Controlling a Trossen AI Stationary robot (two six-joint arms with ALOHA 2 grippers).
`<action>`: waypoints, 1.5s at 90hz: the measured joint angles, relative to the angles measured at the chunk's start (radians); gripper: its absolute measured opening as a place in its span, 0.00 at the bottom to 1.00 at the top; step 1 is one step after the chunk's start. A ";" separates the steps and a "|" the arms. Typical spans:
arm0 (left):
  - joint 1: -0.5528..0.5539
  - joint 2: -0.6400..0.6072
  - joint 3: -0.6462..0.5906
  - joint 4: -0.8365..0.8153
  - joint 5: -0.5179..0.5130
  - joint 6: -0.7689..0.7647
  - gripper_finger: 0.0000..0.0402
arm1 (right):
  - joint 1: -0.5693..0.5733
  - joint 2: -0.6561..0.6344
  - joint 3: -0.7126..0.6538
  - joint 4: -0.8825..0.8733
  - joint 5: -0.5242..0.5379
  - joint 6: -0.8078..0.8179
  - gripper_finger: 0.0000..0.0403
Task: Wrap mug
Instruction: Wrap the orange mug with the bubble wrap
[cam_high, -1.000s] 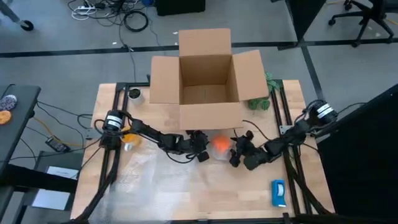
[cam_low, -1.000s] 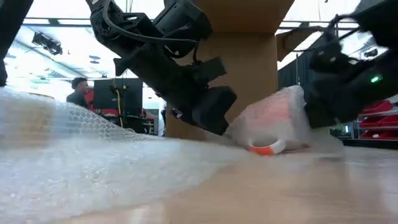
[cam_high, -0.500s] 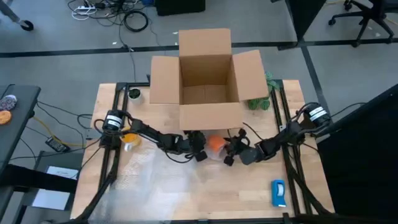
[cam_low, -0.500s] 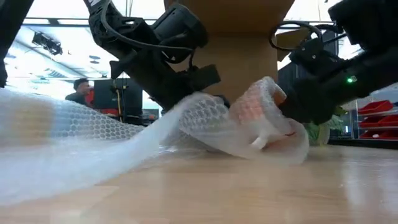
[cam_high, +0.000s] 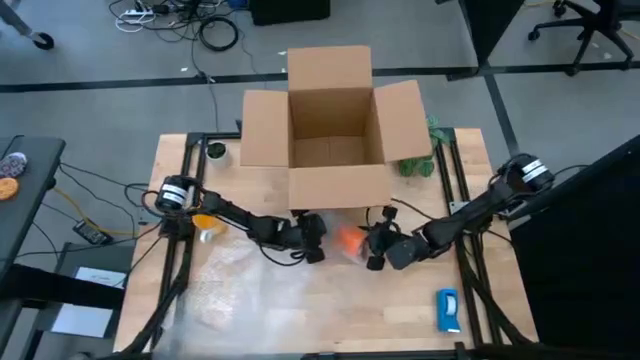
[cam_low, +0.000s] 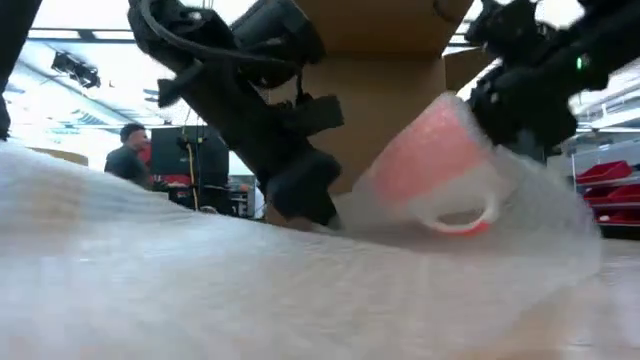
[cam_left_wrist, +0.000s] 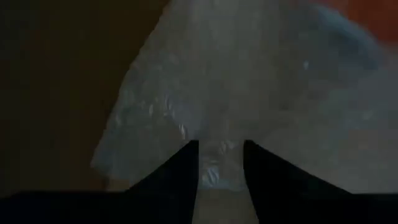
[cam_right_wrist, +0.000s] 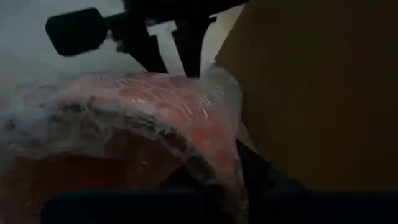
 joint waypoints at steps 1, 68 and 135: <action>-0.001 -0.004 0.000 -0.005 0.000 0.000 0.27 | 0.002 -0.003 0.010 -0.017 0.001 -0.006 0.01; -0.187 -0.077 -0.002 -0.401 -0.070 -0.219 0.27 | 0.099 0.334 0.429 -0.362 0.127 -0.648 0.01; -0.279 -0.239 -0.061 -0.342 -0.188 -0.384 0.27 | 0.106 0.439 0.456 -0.338 0.216 -0.816 0.01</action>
